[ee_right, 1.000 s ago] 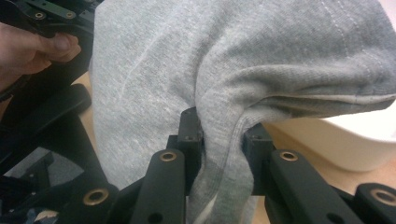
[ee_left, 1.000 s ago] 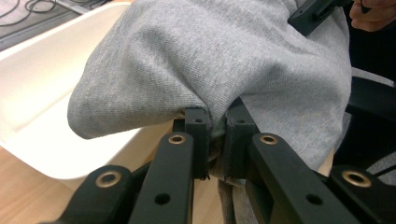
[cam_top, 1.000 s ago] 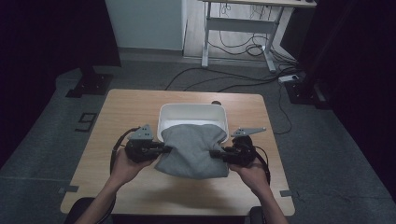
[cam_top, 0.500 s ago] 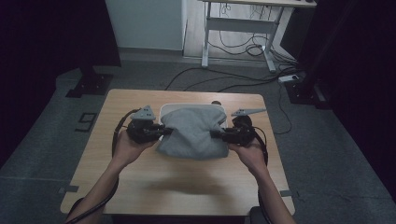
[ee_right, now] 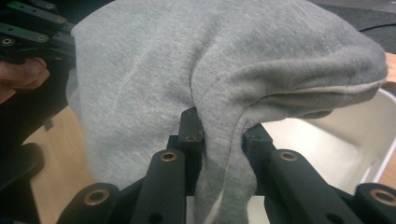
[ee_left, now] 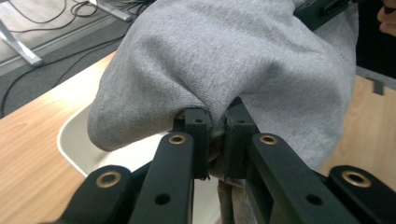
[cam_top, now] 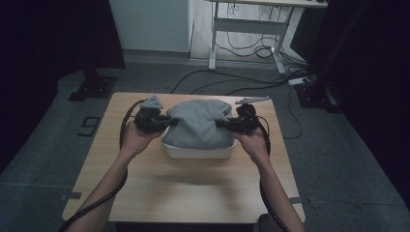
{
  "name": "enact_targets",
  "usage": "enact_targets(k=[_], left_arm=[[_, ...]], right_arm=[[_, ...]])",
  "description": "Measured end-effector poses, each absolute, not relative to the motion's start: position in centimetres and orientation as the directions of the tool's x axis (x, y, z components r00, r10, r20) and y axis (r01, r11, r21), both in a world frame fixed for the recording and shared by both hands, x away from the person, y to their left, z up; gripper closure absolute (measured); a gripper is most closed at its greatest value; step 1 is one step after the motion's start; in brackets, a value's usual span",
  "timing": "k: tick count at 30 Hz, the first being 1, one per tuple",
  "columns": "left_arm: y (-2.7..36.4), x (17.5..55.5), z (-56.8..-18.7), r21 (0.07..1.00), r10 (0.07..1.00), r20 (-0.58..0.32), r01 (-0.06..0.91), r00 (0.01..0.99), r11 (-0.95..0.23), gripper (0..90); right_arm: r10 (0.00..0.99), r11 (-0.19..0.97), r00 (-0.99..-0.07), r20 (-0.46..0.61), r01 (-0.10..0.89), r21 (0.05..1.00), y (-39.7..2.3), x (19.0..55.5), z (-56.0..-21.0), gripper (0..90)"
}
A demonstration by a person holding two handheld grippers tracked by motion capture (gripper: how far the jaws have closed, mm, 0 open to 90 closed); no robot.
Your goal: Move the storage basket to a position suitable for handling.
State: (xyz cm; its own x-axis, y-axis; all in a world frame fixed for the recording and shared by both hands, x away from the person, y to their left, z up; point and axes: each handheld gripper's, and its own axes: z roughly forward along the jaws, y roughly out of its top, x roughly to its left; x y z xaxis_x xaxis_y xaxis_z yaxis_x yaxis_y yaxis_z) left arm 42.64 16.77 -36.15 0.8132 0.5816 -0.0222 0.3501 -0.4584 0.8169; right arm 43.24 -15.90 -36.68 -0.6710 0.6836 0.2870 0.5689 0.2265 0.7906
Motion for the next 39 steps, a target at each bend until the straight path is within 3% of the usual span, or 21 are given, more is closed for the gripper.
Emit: enact_targets(k=[20,32,39], left_arm=[[16.3,47.0,-38.2,0.791,0.628,-0.033,0.404,0.777,-0.459,82.4],[15.8,49.1,-43.0,0.716,0.656,-0.042,0.48,0.754,-0.506,82.1],[15.2,49.2,-44.3,0.672,0.653,-0.004,0.486,0.757,-0.559,81.4]], right_arm=[[0.731,0.214,-0.626,0.272,0.588,0.78,-15.3,47.6,-38.3,74.9],[0.75,0.227,-0.592,0.296,0.65,0.726,-14.8,49.6,-43.4,74.7],[0.758,0.244,-0.579,0.3,0.678,0.693,-14.6,50.0,-45.7,73.7]])
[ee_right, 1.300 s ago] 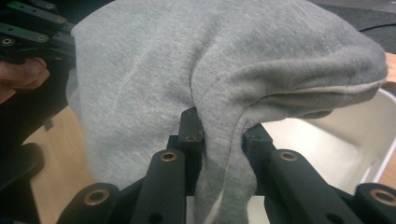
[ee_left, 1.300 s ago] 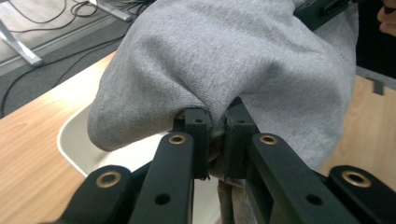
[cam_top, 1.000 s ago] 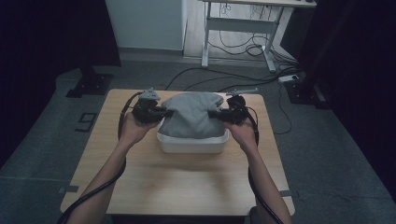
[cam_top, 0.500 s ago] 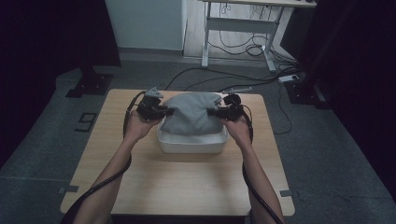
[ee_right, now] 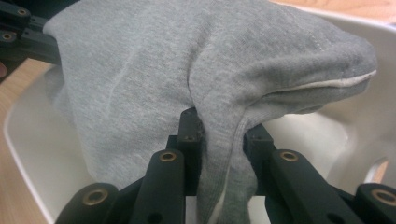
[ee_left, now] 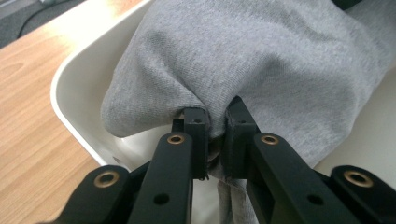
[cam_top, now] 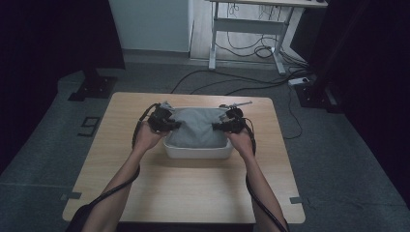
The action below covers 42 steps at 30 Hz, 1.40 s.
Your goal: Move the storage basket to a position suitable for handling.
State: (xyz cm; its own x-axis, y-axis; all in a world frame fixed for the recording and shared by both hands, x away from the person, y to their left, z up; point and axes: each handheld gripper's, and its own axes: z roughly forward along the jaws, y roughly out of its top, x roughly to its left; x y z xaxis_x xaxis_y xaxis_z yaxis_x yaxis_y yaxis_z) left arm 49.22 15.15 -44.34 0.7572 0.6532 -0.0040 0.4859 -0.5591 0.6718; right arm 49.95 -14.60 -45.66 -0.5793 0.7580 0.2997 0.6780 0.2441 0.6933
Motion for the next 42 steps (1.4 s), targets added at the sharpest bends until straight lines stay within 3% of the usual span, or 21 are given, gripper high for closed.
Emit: enact_targets(k=[6,11,25,30,42], left_arm=[[15.0,49.5,-45.2,0.635,0.663,0.028,0.499,0.749,-0.59,73.7],[15.8,49.4,-45.0,0.657,0.687,0.035,0.502,0.725,-0.563,52.1],[20.2,46.3,-42.5,0.759,0.734,0.002,0.477,0.679,-0.443,14.6],[23.1,44.3,-43.2,0.768,0.757,0.004,0.483,0.653,-0.42,12.4],[26.6,40.5,-48.4,0.734,0.795,0.031,0.526,0.606,-0.429,0.0]], right_arm=[[0.781,0.273,-0.569,0.257,0.681,0.679,-14.6,50.1,-46.2,61.8],[0.799,0.267,-0.559,0.223,0.662,0.7,-15.2,49.9,-45.7,48.8],[0.777,0.31,-0.607,0.165,0.598,0.74,-15.5,48.8,-44.0,27.7],[0.748,0.336,-0.645,0.156,0.572,0.748,-14.6,48.7,-44.0,23.2],[0.698,0.381,-0.701,0.147,0.537,0.752,-11.6,48.2,-43.9,23.0]])
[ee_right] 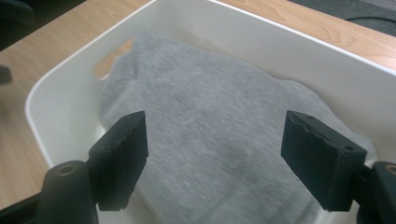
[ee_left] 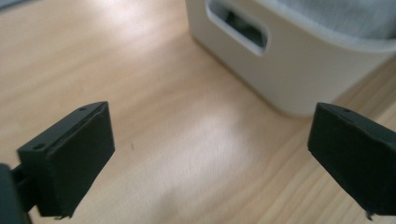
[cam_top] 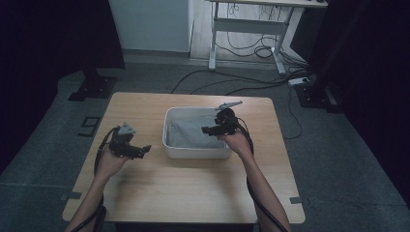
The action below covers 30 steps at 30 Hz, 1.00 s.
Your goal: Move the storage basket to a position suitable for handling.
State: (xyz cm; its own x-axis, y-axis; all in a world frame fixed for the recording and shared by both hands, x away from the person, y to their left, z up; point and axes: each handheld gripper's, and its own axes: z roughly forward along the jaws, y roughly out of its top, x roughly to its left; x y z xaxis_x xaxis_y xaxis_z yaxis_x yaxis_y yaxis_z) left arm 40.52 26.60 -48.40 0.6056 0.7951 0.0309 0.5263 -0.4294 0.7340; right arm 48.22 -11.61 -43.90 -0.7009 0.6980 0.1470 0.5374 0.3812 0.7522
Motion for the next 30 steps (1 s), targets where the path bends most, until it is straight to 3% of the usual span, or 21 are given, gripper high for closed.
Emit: enact_targets(k=[10,19,30], left_arm=[[26.6,38.0,-52.5,0.699,0.789,0.016,0.557,0.614,-0.448,0.0],[26.0,37.2,-53.9,0.676,0.775,0.004,0.569,0.632,-0.468,0.0],[25.4,37.2,-54.8,0.658,0.768,-0.007,0.582,0.64,-0.479,0.0]], right_arm=[[0.684,0.391,-0.718,0.126,0.508,0.768,-11.5,46.1,-43.5,21.0],[0.74,0.407,-0.67,0.062,0.52,0.751,-14.8,43.2,-44.5,14.1],[0.782,0.343,-0.617,0.082,0.537,0.771,-18.4,40.8,-45.4,12.6]])
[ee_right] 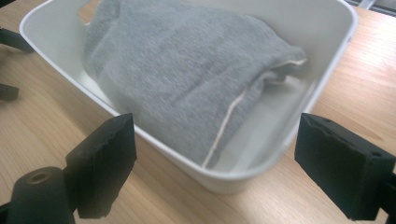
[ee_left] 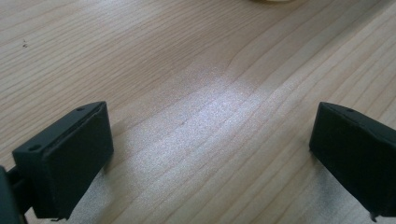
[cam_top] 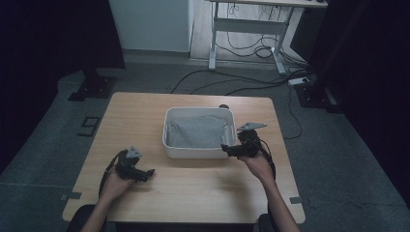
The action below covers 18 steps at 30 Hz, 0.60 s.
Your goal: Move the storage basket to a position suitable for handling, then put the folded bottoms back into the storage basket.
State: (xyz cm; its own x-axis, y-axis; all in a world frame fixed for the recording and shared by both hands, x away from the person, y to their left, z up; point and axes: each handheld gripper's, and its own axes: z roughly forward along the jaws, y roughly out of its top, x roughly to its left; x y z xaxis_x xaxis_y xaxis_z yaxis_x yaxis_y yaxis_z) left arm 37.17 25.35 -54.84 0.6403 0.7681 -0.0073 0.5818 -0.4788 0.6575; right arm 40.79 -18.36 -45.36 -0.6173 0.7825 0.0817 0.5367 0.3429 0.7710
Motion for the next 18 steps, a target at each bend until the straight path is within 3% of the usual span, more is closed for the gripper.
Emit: enact_targets(k=[18], left_arm=[[25.3,37.2,-54.8,0.657,0.77,-0.008,0.584,0.638,-0.477,0.0]], right_arm=[[0.813,0.317,-0.576,0.087,0.562,0.764,-21.5,38.1,-47.3,11.5]])
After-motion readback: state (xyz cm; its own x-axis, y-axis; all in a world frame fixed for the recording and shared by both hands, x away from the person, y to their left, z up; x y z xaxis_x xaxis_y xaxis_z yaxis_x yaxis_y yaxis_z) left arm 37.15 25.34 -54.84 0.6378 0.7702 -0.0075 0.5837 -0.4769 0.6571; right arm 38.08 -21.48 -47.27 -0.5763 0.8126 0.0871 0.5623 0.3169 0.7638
